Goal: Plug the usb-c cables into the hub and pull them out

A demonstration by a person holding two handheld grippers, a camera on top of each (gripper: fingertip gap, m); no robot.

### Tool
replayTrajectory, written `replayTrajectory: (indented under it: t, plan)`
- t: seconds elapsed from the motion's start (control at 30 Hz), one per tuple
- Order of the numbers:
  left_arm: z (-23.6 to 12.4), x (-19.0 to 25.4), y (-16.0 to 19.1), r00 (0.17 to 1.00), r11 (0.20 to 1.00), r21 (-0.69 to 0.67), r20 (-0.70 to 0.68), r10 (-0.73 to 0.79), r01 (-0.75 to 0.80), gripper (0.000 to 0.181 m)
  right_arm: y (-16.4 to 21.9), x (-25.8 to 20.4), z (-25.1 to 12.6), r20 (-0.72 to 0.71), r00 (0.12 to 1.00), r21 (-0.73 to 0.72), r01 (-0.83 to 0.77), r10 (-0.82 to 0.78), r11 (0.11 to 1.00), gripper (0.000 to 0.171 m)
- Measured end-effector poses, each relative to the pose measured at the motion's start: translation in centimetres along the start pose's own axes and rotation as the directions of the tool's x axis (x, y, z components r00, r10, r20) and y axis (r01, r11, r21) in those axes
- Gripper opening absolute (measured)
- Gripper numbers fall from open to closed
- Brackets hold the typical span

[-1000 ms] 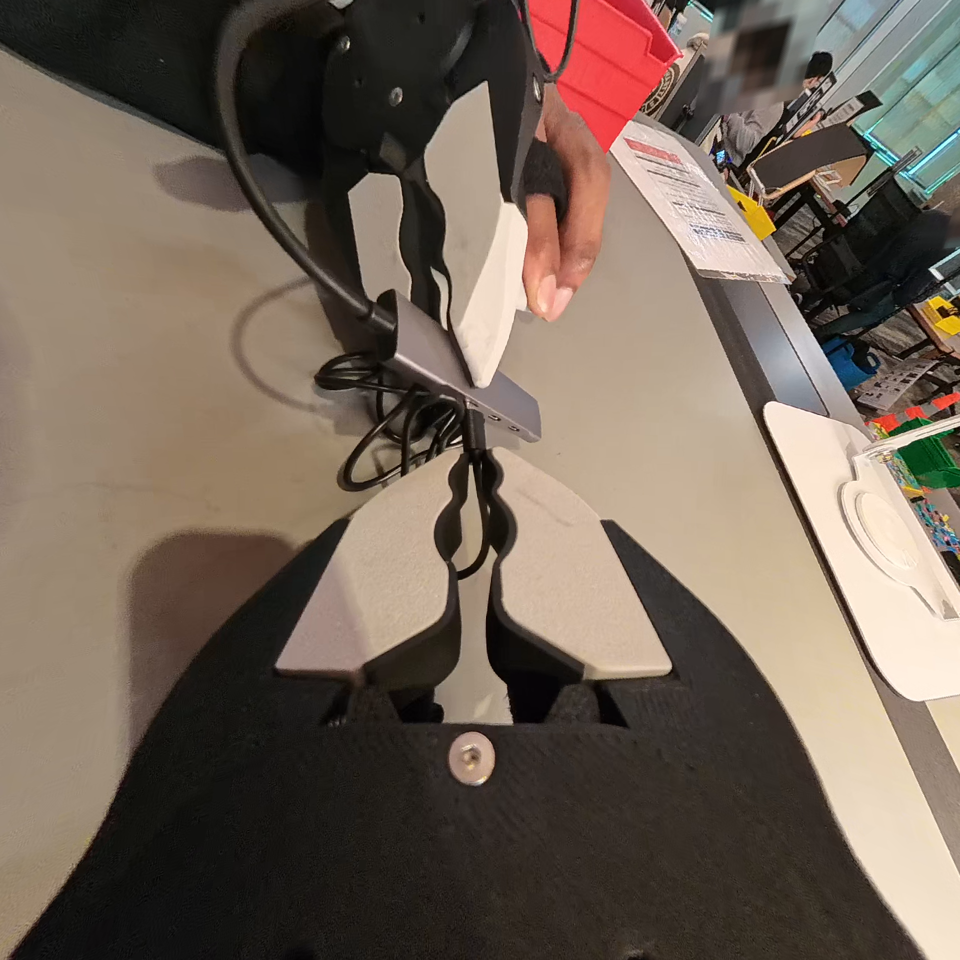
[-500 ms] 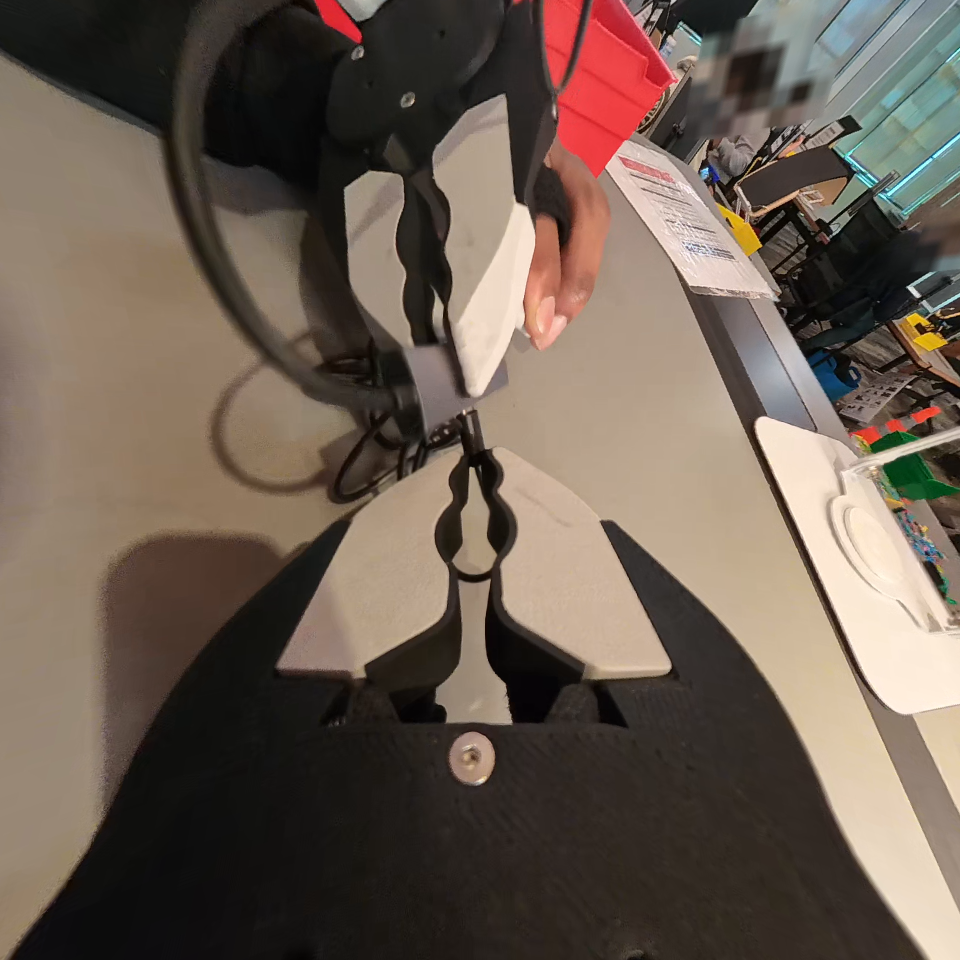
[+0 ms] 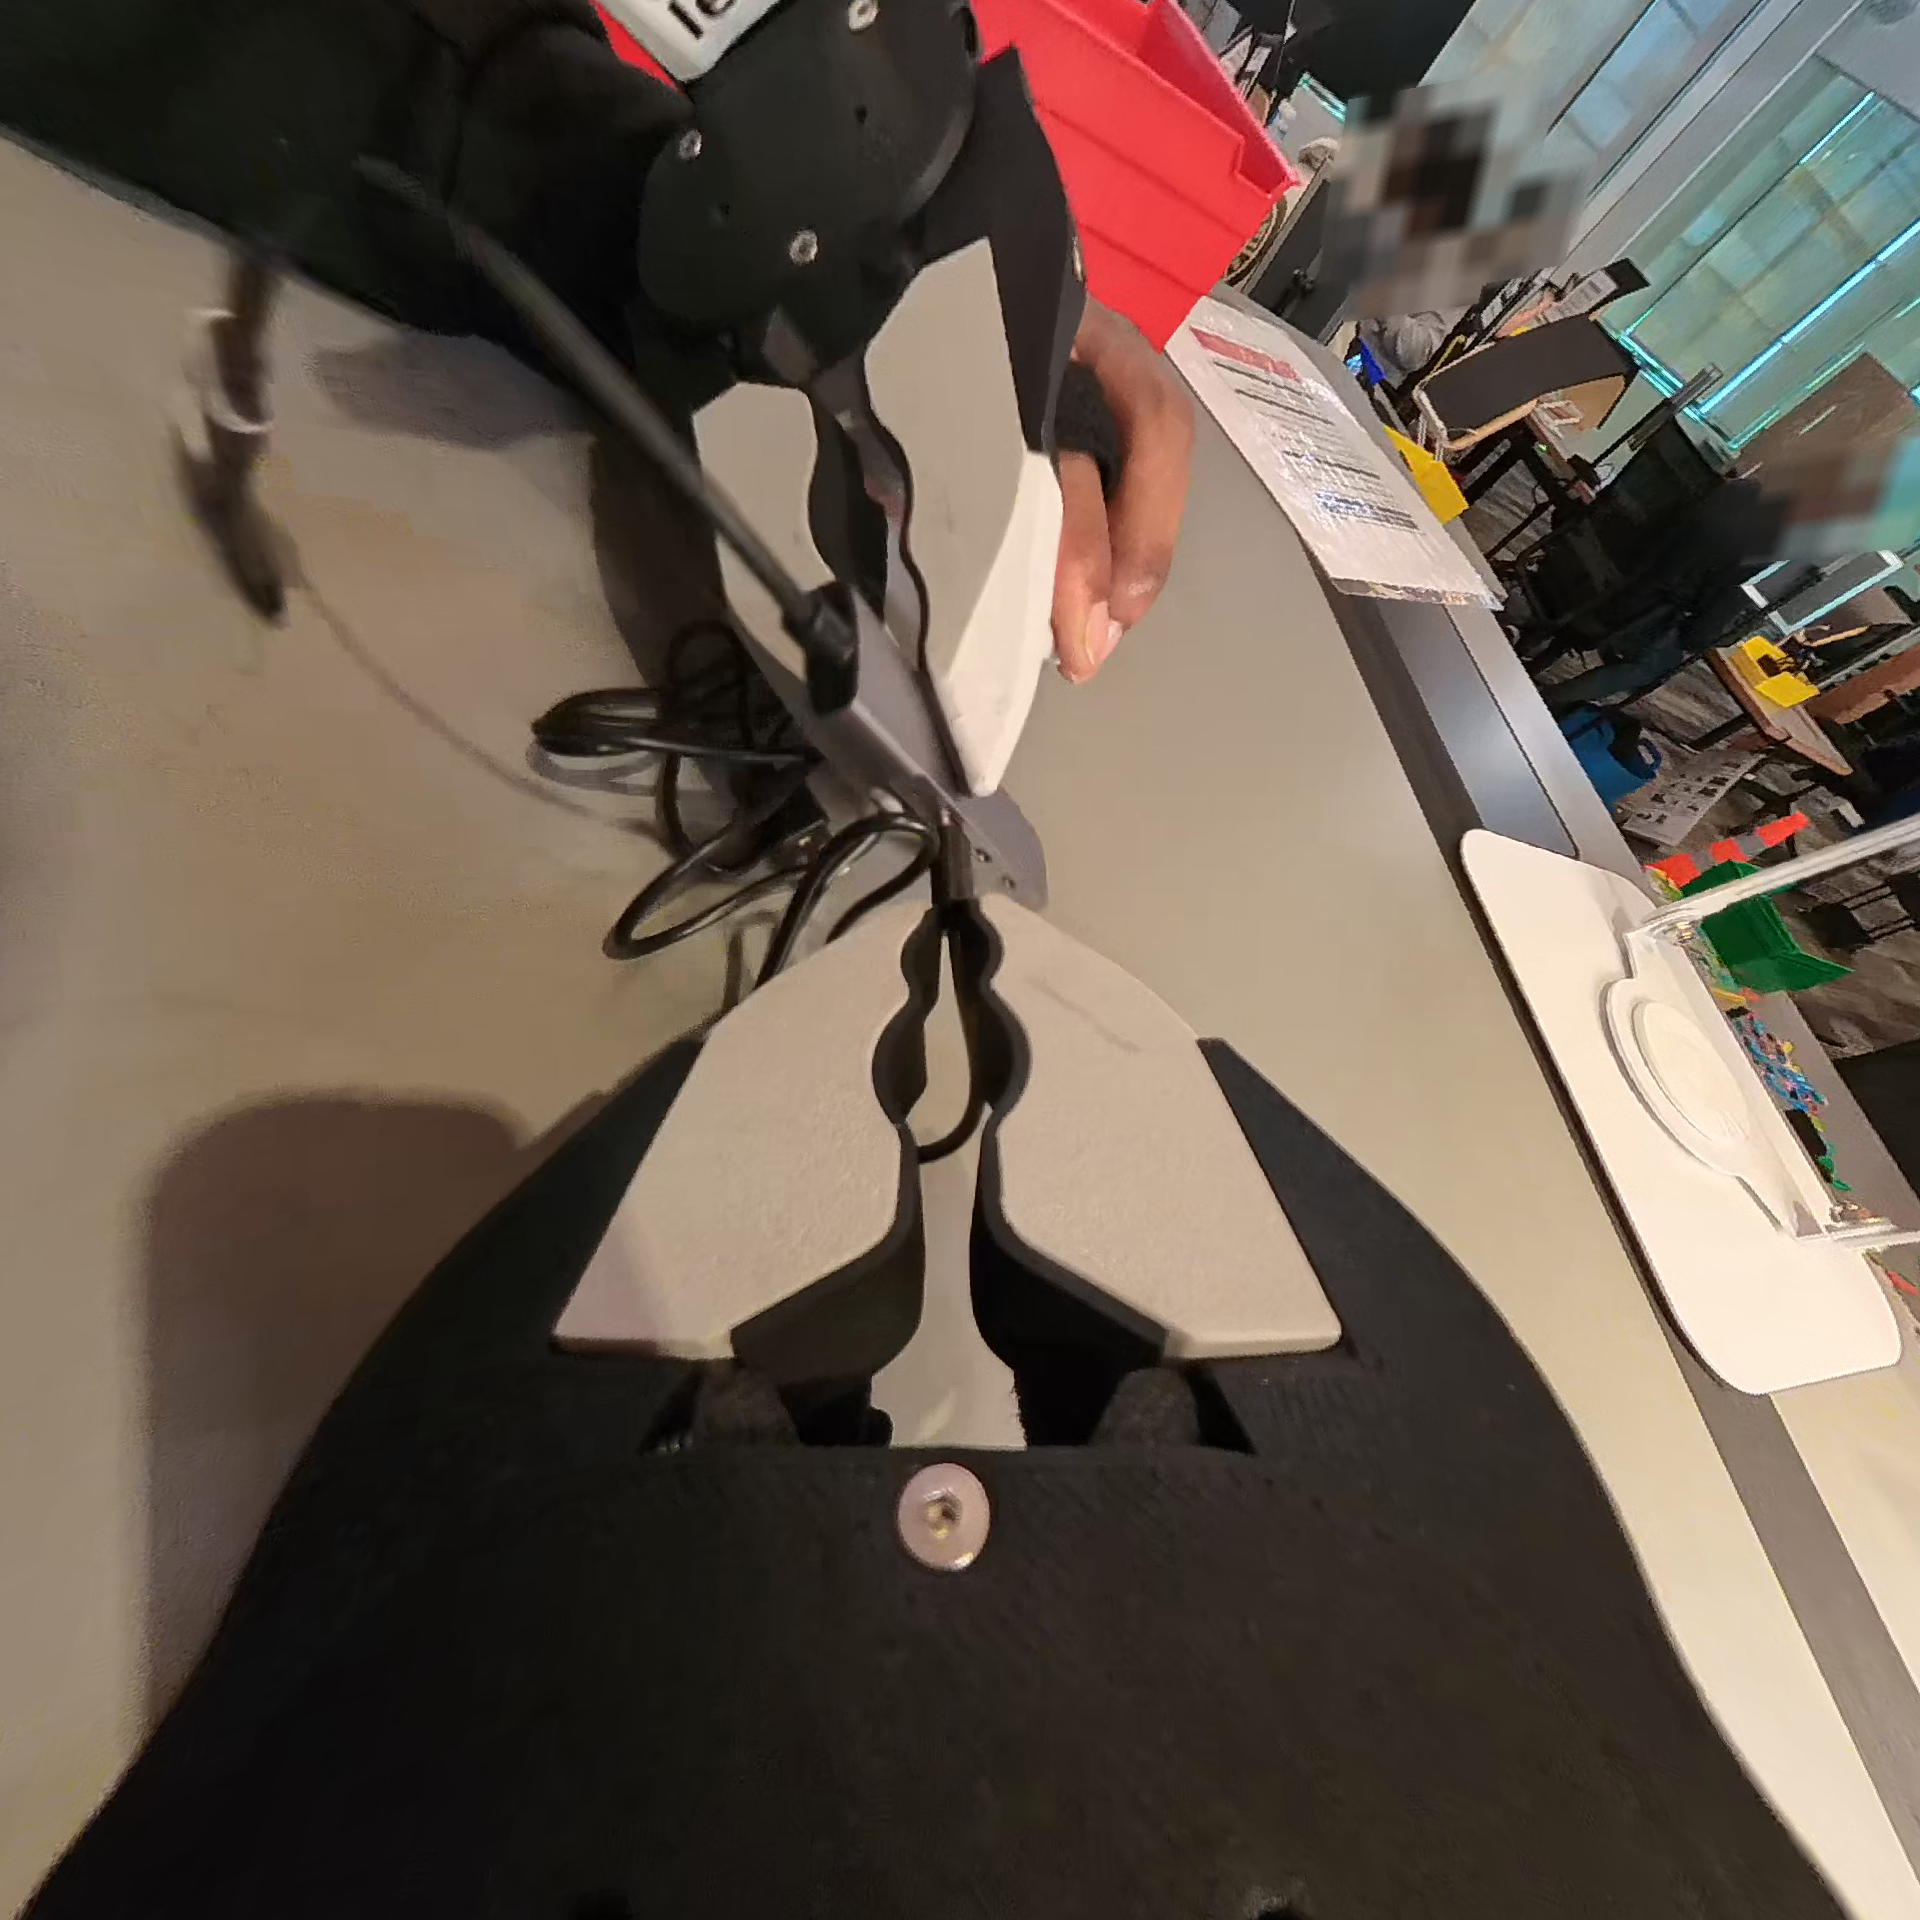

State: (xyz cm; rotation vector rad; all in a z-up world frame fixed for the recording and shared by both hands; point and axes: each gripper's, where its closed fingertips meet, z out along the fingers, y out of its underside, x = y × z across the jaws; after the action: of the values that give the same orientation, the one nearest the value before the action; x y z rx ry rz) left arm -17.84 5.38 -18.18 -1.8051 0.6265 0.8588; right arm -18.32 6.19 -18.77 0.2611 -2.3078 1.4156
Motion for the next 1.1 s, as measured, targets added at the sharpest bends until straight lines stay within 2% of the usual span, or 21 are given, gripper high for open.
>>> replayTrajectory:
  t: [0.13,0.33,0.5,0.63,0.9,1.1]
  plan:
    - [0.4,0.1,1.5,1.000,0.995,-0.092,0.002,0.029,-0.029,0.010,-0.6,-0.3,0.0,0.014,1.000,0.031,0.000,0.000,1.000,0.000]
    - [0.5,0.1,1.6,0.999,0.994,-0.102,0.008,0.034,-0.033,0.010,0.0,0.3,-0.1,-0.033,0.999,0.008,0.025,-0.025,1.000,0.000]
    - [0.2,-0.5,1.2,0.999,0.998,-0.069,0.041,0.014,-0.011,0.010,0.8,1.9,-0.7,-0.114,0.993,-0.006,0.029,-0.029,1.000,0.010]
    - [0.1,-0.7,0.4,0.999,1.000,-0.021,0.050,-0.011,0.012,0.010,1.0,1.6,-0.1,-0.120,0.990,-0.043,0.076,-0.080,0.996,0.019]
    - [0.0,-0.5,-0.6,0.998,0.997,0.052,0.022,-0.066,0.065,0.010,0.1,0.8,0.3,-0.128,0.981,-0.019,0.146,-0.147,0.989,0.006]
    - [-0.1,-0.6,-0.7,0.996,0.994,0.073,0.018,-0.086,0.085,0.010,-0.2,0.7,0.3,-0.125,0.982,-0.012,0.143,-0.143,0.990,0.005]
